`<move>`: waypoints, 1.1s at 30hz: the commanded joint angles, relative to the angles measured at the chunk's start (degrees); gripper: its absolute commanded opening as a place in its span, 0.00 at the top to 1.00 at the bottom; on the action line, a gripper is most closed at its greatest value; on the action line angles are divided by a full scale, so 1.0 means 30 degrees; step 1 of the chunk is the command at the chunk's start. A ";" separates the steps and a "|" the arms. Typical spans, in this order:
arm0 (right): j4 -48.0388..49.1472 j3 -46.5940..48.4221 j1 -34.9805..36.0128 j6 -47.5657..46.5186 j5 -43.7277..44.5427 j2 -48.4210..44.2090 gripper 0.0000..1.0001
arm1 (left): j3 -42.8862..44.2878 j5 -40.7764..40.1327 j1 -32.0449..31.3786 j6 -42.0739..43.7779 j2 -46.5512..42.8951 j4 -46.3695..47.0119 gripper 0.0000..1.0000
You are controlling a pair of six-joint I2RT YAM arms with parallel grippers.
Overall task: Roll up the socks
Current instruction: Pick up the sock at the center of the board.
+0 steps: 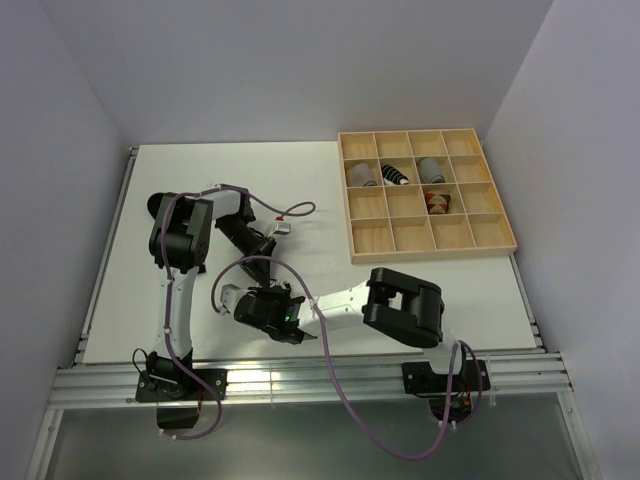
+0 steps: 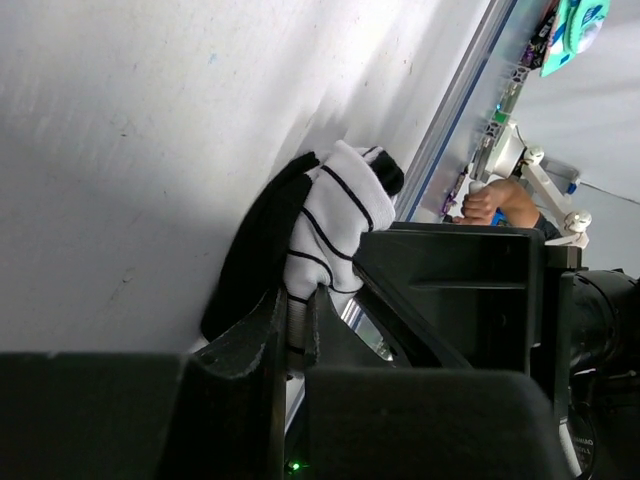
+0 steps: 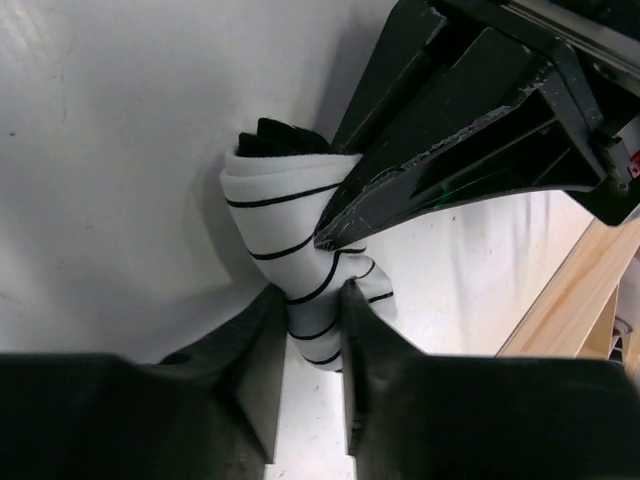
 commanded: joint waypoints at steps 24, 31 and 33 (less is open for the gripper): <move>-0.7232 0.2898 -0.5032 0.5403 -1.1664 0.0046 0.94 | 0.3430 0.1805 0.2785 -0.3220 -0.2256 0.2990 0.77; -0.7175 0.3221 -0.7429 0.7625 -1.4065 -0.0507 0.98 | 0.2026 0.1339 0.5248 -0.7120 -0.4453 0.7733 0.88; -0.7027 0.3249 -0.8107 0.8068 -1.4856 -0.0773 1.00 | 0.1470 0.1395 0.6272 -0.7677 -0.5474 0.8992 0.88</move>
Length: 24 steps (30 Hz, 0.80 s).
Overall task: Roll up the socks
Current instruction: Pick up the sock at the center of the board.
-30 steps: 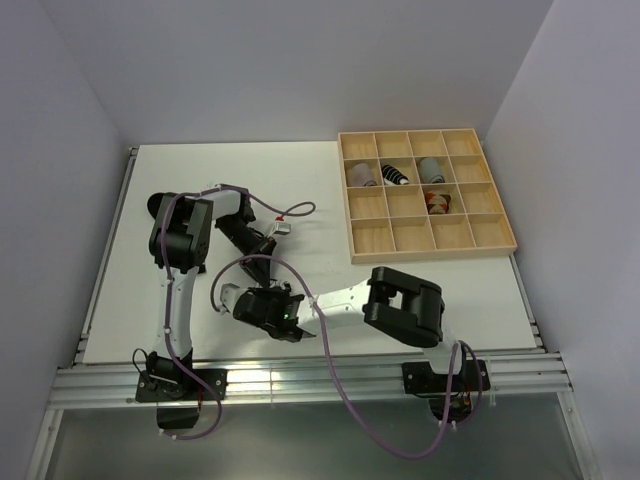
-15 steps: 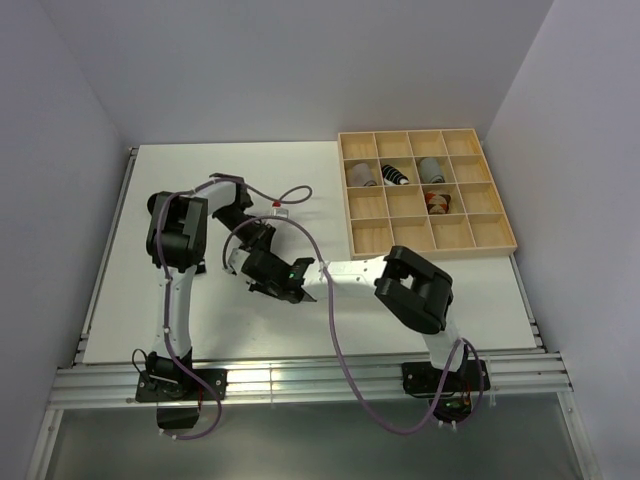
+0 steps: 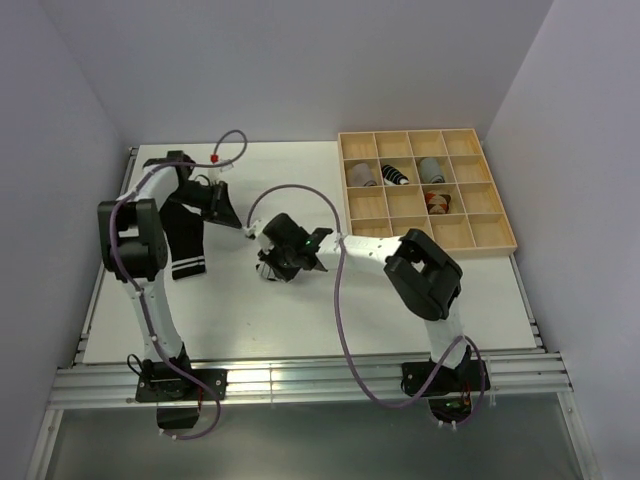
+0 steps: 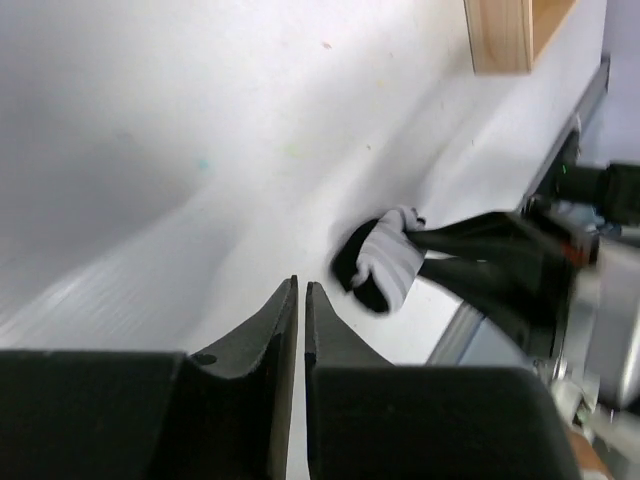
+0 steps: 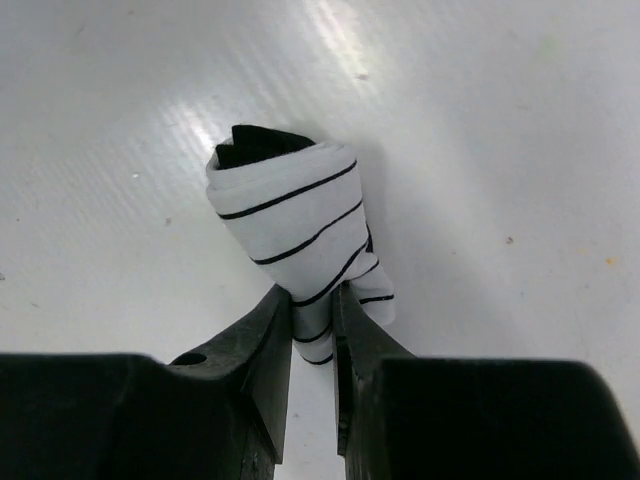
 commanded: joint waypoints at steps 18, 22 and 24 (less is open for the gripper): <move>-0.1219 0.0632 -0.9236 0.5305 -0.5582 -0.4812 1.00 | -0.4353 0.0206 0.1309 -0.0196 -0.6722 0.3414 0.87; -0.1657 -0.0012 -1.1404 0.5512 -0.4620 -0.6513 1.00 | -0.3797 0.0938 0.1338 0.0534 -0.6547 0.2537 0.87; -0.2387 -0.0014 -1.2229 0.5425 -0.3074 -0.7073 1.00 | -0.3505 0.1260 0.1338 0.0712 -0.6488 0.2126 0.87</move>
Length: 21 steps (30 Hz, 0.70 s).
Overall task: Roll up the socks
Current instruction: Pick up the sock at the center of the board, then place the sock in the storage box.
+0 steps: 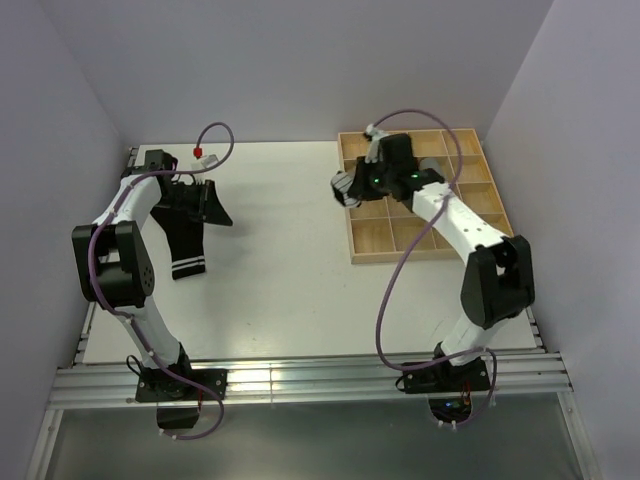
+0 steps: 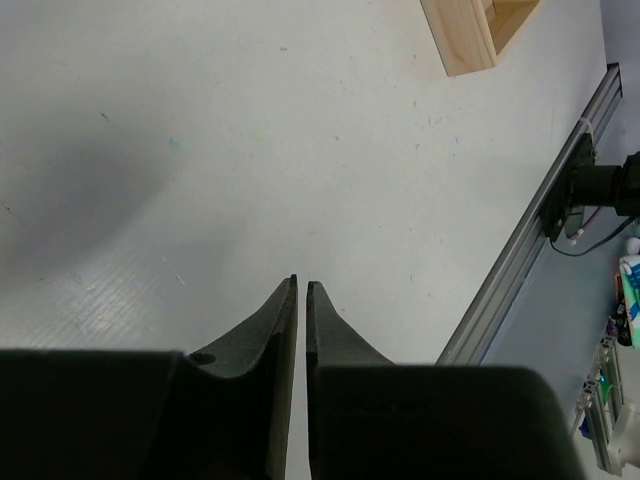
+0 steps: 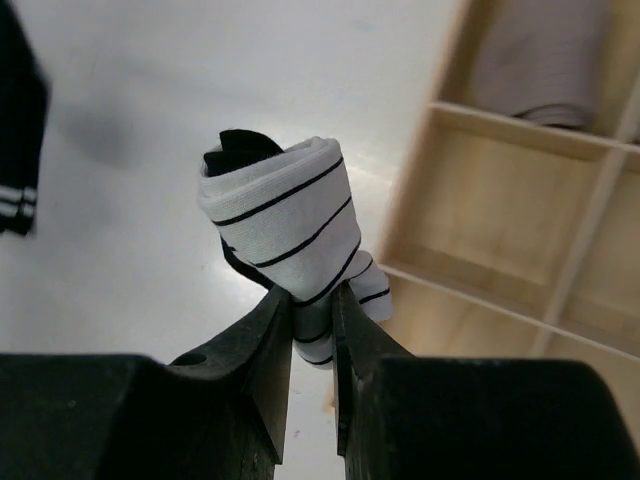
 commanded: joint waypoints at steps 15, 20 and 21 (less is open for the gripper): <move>-0.2487 0.0383 -0.2304 0.0024 1.6423 0.1004 1.00 | 0.1843 0.1423 -0.0010 0.1509 -0.0505 -0.1521 0.87; -0.1699 0.0120 -0.2216 -0.0035 2.0057 0.2296 1.00 | 0.1638 0.1307 0.0019 0.1627 -0.0359 -0.1522 0.87; -0.1551 0.0004 -0.2099 -0.0151 2.0557 0.2791 1.00 | 0.1609 0.1306 -0.0009 0.1598 -0.0300 -0.1493 0.87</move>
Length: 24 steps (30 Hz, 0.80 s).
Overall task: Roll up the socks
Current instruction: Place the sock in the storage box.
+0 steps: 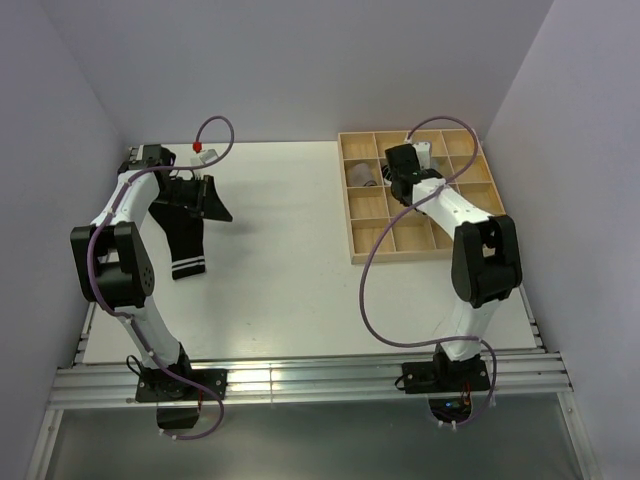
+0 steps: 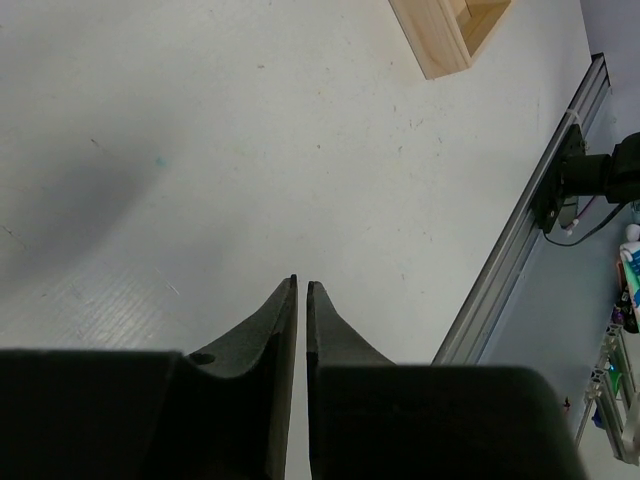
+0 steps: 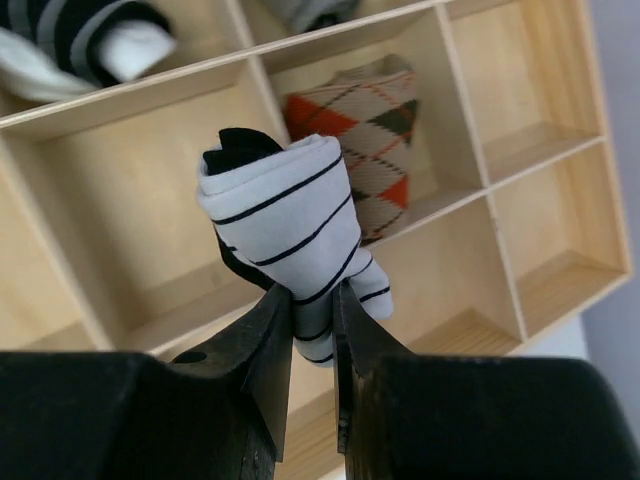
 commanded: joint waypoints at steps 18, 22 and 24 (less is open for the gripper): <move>-0.0628 0.3571 0.2212 0.0542 0.1114 0.5582 1.00 | 0.0245 0.0431 -0.0010 0.0183 0.0052 -0.0013 0.86; -0.2415 0.4630 0.1947 0.0777 -0.0556 0.5994 1.00 | 0.0450 0.0344 -0.0010 0.0358 0.0023 -0.0510 0.86; -0.2915 0.5068 0.1918 0.0982 -0.1521 0.6111 1.00 | 0.0538 0.0023 -0.0010 0.0417 -0.0065 -0.0628 0.85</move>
